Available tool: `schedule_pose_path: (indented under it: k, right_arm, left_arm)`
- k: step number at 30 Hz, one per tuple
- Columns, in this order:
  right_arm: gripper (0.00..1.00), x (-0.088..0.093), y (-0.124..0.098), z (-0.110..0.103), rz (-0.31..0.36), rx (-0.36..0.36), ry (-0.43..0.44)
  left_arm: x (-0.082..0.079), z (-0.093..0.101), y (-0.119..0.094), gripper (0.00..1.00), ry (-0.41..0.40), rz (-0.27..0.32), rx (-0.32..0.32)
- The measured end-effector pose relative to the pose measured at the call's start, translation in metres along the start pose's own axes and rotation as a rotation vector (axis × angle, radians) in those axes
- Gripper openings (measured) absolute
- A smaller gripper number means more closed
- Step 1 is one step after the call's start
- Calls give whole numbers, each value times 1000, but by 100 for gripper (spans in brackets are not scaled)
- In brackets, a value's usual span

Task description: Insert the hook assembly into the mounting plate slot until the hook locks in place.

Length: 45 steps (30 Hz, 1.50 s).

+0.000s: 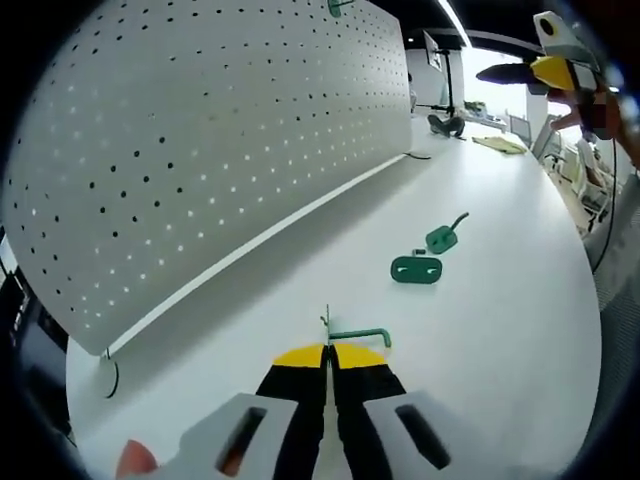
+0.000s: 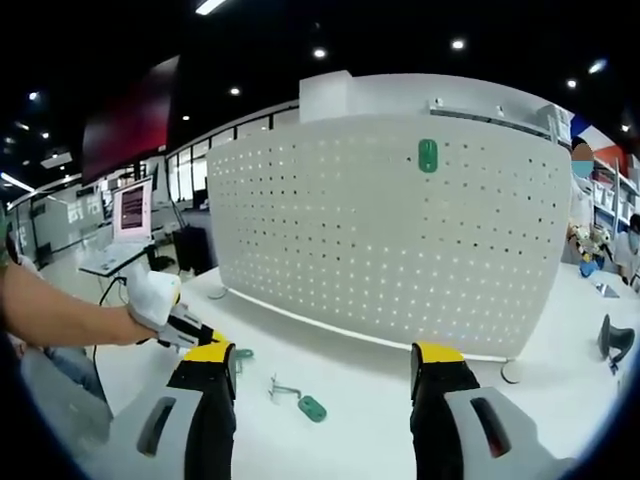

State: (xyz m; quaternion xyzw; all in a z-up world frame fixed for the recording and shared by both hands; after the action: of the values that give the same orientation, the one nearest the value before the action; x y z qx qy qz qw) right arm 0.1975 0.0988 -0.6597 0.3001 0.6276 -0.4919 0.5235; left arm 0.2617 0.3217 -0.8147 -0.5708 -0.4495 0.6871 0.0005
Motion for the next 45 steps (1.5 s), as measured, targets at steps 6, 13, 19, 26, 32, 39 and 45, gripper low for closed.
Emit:
schedule_pose_path:
  k: [6,13,19,26,32,39,45]
  right_arm:
    - [71,0,1,-4,-7,-24,-11]
    - [70,3,1,-15,-24,-89,-41]
    - [70,11,-1,-26,-56,-154,-92]
    - [70,16,-2,-39,-79,-218,-172]
    - [70,21,-7,-44,-102,-262,-236]
    - [70,25,-15,-52,-120,-318,-319]
    - [68,25,-21,-62,-112,-377,-432]
  left_arm:
    - [0,0,0,2,2,-2,4]
    - [0,0,-1,2,15,-12,12]
    - [-1,2,-2,2,33,-21,22]
    - [-7,9,-7,2,56,-28,52]
    - [-18,16,-14,2,76,-21,95]
    - [-33,23,-27,2,67,4,157]
    - [-49,38,-38,2,51,25,235]
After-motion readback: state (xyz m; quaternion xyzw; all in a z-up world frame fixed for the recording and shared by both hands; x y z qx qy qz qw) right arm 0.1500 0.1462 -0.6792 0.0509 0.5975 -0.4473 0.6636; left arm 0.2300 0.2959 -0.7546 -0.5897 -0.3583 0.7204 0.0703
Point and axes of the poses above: the point that each gripper's makers call its tool centre point, and the gripper's own axes: y roughly forward along the fingers, z roughly to its right, x roughly out of its underside, the point moved 3 cm from there along -y, roughly backward along the fingers, and after that the axes turned 6 degrees about x, right-handed, at the moved point
